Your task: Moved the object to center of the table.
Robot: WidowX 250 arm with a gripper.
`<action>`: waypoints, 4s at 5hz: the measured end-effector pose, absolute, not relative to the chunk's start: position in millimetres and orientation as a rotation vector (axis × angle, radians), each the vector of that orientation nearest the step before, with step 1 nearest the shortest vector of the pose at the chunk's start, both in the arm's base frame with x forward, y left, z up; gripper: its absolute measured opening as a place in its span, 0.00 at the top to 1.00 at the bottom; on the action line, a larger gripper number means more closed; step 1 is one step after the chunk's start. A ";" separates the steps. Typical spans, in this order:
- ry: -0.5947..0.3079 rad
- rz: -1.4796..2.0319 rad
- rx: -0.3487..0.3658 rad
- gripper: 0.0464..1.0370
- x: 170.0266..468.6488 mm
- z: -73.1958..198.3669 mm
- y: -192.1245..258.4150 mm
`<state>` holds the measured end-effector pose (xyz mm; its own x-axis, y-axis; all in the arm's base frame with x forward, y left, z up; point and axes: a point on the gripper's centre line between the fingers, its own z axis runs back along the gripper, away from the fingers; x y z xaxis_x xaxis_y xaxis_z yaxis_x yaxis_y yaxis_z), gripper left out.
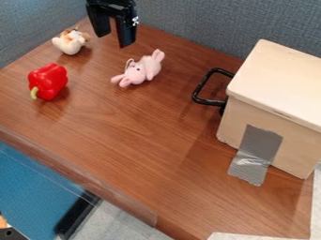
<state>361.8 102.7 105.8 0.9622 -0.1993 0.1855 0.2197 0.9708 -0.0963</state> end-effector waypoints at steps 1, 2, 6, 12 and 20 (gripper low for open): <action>-0.141 -0.204 -0.137 0.04 361.2 92.0 101.9; -0.149 -0.120 -0.167 0.04 376.3 91.2 127.6; -0.153 0.075 -0.042 0.04 379.4 66.9 233.8; -0.067 0.035 0.035 0.62 385.0 11.3 209.6; 0.000 -0.267 -0.024 0.67 241.0 23.5 59.5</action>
<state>241.0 59.5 23.5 0.9645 -0.2640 0.0034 0.2640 0.9642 -0.0238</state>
